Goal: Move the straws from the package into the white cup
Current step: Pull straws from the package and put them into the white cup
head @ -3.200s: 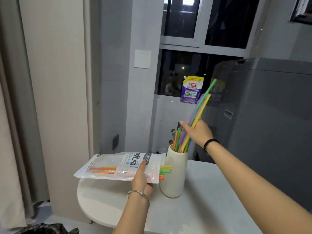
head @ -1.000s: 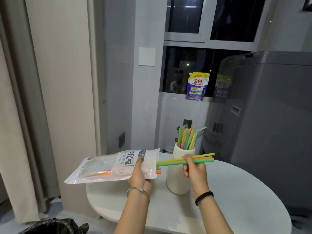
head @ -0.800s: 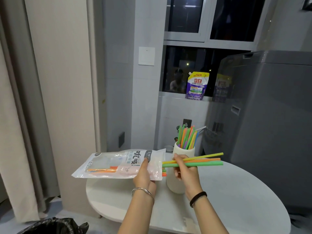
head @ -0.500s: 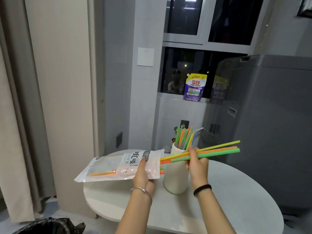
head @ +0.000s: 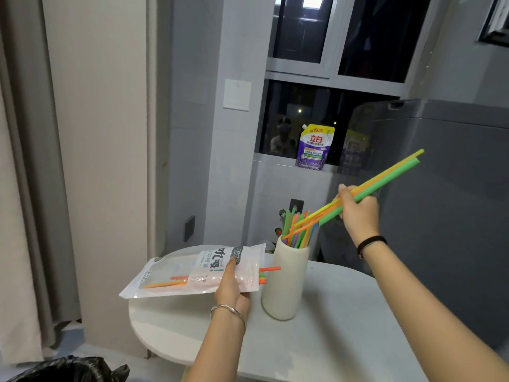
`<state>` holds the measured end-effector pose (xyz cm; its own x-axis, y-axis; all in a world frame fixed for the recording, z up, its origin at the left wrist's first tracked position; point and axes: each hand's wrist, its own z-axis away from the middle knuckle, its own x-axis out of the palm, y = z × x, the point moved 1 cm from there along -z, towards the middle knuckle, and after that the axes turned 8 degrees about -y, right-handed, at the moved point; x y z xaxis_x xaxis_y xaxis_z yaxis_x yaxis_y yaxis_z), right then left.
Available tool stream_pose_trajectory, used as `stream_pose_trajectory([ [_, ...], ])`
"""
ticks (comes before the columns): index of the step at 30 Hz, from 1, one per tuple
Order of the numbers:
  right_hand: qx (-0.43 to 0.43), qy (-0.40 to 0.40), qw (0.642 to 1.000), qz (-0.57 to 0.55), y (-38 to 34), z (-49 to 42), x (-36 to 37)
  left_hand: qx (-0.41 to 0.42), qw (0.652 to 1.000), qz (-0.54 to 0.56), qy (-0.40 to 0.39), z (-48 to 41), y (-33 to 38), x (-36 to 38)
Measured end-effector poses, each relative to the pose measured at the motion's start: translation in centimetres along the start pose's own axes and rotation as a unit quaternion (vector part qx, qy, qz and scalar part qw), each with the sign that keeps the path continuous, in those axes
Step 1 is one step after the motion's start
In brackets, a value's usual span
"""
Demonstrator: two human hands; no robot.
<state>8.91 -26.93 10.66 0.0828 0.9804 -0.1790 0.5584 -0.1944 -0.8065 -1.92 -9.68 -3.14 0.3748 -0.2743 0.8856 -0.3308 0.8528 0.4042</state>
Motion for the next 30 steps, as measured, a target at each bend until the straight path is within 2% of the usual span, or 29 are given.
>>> stream_pose_trajectory([
  [5,-0.020,-0.044,0.993,0.103,-0.1,-0.6,1.4,0.001,1.000,-0.005,0.011,0.0,-0.3,0.3],
  [12,-0.036,-0.084,0.964,0.251,-1.2,-1.4,3.2,0.001,1.000,-0.007,0.010,-0.1,0.0,0.2],
  [19,-0.023,-0.063,0.972,0.226,-2.0,-2.9,2.8,0.006,1.000,-0.014,-0.005,0.1,0.3,0.4],
  [27,-0.011,-0.135,0.959,0.250,-0.5,-2.4,4.4,0.003,1.000,-0.012,0.012,0.3,-0.2,0.6],
  [30,0.010,-0.187,0.941,0.283,0.3,-2.2,5.0,0.003,1.000,-0.009,0.008,0.1,-0.2,0.6],
])
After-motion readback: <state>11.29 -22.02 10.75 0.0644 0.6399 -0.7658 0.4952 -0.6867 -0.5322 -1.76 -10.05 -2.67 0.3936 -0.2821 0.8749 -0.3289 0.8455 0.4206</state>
